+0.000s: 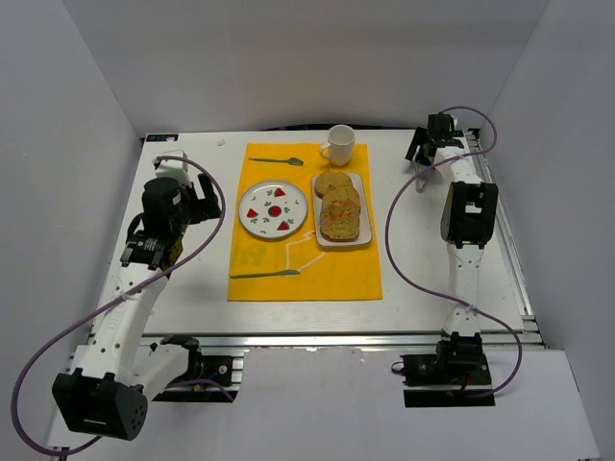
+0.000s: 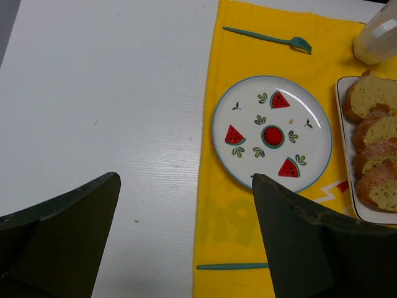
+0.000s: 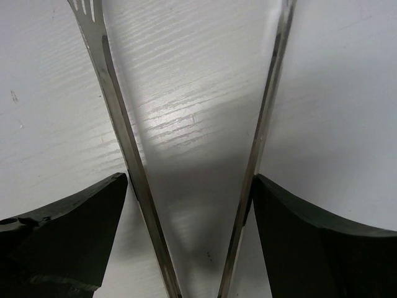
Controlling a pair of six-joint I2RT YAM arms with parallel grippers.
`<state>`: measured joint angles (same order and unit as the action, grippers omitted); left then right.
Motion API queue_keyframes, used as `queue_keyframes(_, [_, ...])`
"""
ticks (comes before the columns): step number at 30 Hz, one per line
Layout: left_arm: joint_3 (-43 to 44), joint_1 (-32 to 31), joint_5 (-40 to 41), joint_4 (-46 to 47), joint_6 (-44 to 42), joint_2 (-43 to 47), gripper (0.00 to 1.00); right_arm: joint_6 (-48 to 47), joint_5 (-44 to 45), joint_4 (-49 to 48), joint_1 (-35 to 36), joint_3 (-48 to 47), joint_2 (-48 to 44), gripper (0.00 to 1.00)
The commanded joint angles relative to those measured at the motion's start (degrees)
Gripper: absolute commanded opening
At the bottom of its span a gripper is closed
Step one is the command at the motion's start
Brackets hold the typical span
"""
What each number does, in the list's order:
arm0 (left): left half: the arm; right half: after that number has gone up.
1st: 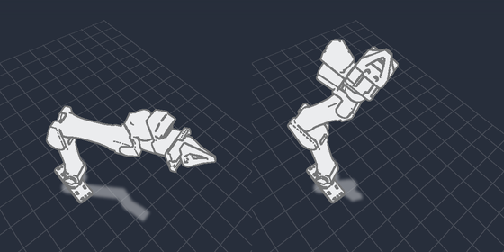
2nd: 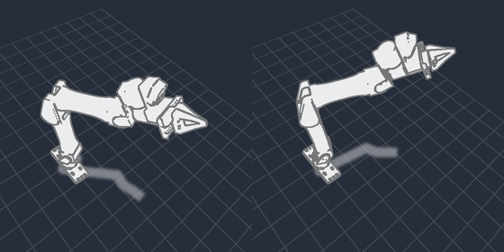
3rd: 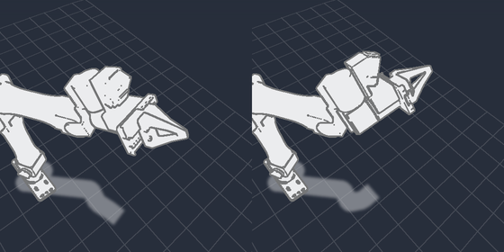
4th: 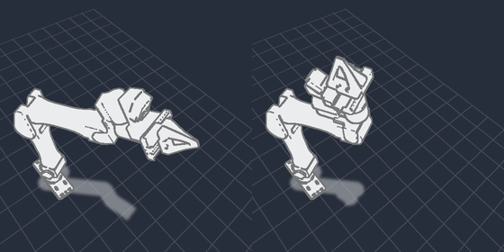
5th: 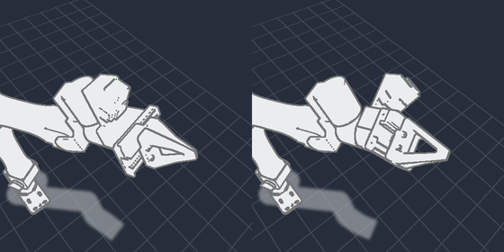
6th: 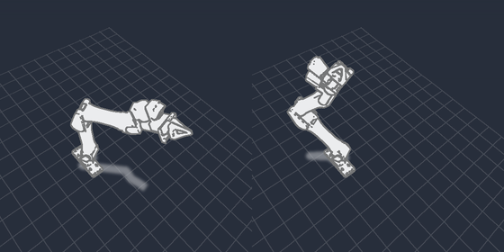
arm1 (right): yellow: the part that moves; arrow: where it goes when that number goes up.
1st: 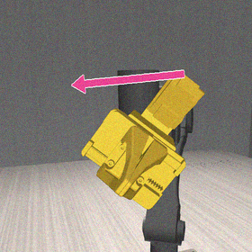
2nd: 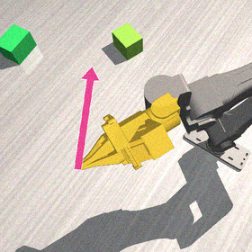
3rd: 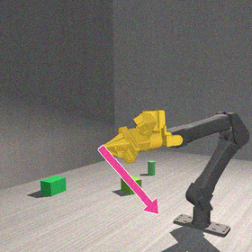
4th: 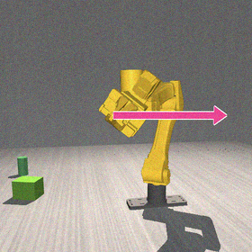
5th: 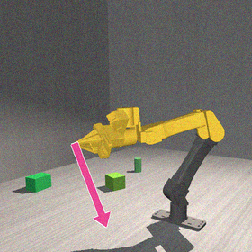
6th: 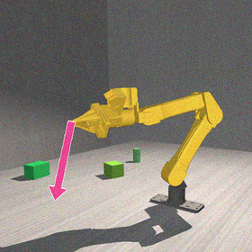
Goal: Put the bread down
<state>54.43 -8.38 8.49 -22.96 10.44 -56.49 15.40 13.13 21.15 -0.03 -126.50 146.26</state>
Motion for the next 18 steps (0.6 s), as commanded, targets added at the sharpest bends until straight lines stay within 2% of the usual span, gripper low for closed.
queue_keyframes(1, [-0.12,-0.14,1.26,-1.21,-0.59,2.26,0.98,1.74,-0.91,0.65,-0.76,-2.18,1.05,0.86])
queue_keyframes(7, [-0.29,-0.14,1.62,-2.61,-0.94,3.84,0.98,-0.54,-0.82,2.23,-0.76,0.98,0.00,0.86])
queue_keyframes(9, [-0.64,-0.14,1.79,-2.97,-0.94,4.37,0.98,-0.81,-0.82,2.41,-0.76,3.35,-0.62,0.83])
queue_keyframes(12, [-0.73,-0.14,1.88,-3.23,-1.12,5.16,0.98,-0.81,-0.64,2.06,-0.76,5.99,-1.50,0.73])
queue_keyframes(18, [-0.38,-0.14,1.97,-4.72,-1.56,5.95,0.98,-1.86,-2.14,1.88,-0.67,6.26,-1.68,0.72])
